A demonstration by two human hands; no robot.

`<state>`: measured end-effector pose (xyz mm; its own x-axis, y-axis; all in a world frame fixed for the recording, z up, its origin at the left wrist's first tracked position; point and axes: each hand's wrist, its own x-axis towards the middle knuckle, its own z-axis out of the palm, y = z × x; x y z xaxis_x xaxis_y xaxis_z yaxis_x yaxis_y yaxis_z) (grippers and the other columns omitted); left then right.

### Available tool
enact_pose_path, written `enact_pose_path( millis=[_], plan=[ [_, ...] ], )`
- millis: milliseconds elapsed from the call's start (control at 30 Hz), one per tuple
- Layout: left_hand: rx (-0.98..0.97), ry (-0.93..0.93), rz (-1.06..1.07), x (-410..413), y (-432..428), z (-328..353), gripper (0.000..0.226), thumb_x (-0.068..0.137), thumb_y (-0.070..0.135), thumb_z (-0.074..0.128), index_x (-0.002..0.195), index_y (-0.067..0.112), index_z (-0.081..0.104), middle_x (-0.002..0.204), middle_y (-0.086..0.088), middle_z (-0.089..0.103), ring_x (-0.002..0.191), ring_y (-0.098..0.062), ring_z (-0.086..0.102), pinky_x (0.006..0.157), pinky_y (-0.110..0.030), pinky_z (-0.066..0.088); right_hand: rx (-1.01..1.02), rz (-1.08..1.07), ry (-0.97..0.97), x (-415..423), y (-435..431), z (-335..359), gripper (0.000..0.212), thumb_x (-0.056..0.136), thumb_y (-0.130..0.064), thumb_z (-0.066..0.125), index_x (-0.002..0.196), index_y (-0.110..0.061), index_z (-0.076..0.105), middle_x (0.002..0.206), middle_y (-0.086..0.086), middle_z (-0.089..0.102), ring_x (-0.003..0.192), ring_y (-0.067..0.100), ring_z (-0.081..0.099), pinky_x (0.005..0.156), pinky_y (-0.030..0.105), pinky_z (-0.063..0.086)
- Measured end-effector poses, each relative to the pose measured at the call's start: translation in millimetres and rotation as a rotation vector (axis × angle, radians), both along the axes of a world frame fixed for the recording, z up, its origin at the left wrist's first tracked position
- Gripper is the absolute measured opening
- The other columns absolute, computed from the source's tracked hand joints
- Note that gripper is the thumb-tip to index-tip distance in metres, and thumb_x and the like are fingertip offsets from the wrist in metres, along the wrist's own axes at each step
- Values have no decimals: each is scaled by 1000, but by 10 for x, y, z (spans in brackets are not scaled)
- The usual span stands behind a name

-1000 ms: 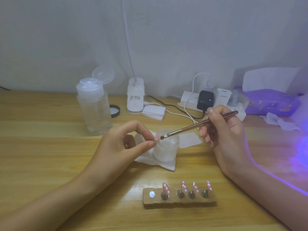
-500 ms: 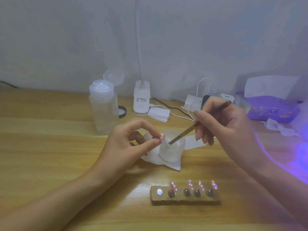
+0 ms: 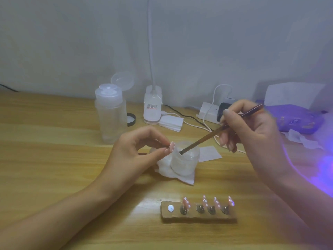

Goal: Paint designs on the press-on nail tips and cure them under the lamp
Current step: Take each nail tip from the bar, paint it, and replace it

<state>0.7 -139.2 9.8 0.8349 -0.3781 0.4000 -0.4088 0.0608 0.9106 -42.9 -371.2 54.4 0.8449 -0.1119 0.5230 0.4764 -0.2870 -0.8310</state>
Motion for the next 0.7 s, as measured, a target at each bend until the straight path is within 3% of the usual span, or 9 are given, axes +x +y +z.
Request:
enact_pose_path(
  millis=[100, 233, 367, 533, 633, 700],
  plan=[
    [-16, 54, 17, 11, -5, -4, 18, 69, 31, 80, 75, 16, 72, 85, -8, 73, 73, -12, 67, 54, -22, 52, 77, -12, 8, 24, -37, -68, 25, 97, -31, 58, 77, -17, 56, 53, 7, 58, 43, 18, 51, 42, 20, 41],
    [-26, 88, 7, 29, 3, -12, 15, 71, 27, 79, 81, 15, 77, 85, -6, 76, 78, -12, 70, 65, -21, 55, 264, -44, 91, 54, -76, -187, 28, 90, -43, 65, 73, -23, 56, 53, 2, 57, 44, 15, 49, 42, 19, 40],
    [-70, 142, -6, 37, 7, -9, 14, 74, 26, 78, 85, 18, 79, 87, -6, 77, 79, -17, 72, 65, -20, 56, 426, -45, 169, 67, -98, -297, 27, 79, -49, 69, 68, -26, 61, 53, 1, 55, 47, 12, 51, 42, 18, 40],
    [-82, 165, -13, 30, 7, -10, 6, 73, 21, 76, 79, 19, 77, 89, -6, 77, 81, -16, 73, 63, -22, 57, 511, -36, 222, 62, -88, -398, 30, 92, -30, 59, 62, -27, 62, 52, 1, 55, 47, 9, 52, 42, 17, 40],
    [-40, 153, -16, 28, 5, -10, 5, 74, 19, 75, 78, 16, 72, 92, -5, 77, 81, -18, 73, 61, -29, 59, 562, -37, 231, 62, -88, -405, 36, 101, -20, 50, 66, -22, 60, 52, 3, 55, 46, 10, 51, 42, 17, 40],
    [-1, 118, -6, 27, 5, -9, 6, 76, 16, 75, 79, 13, 70, 91, -5, 77, 83, -17, 72, 62, -26, 57, 576, -37, 233, 60, -94, -403, 33, 102, -18, 48, 70, -18, 56, 52, 3, 55, 46, 10, 51, 42, 17, 40]
  ],
)
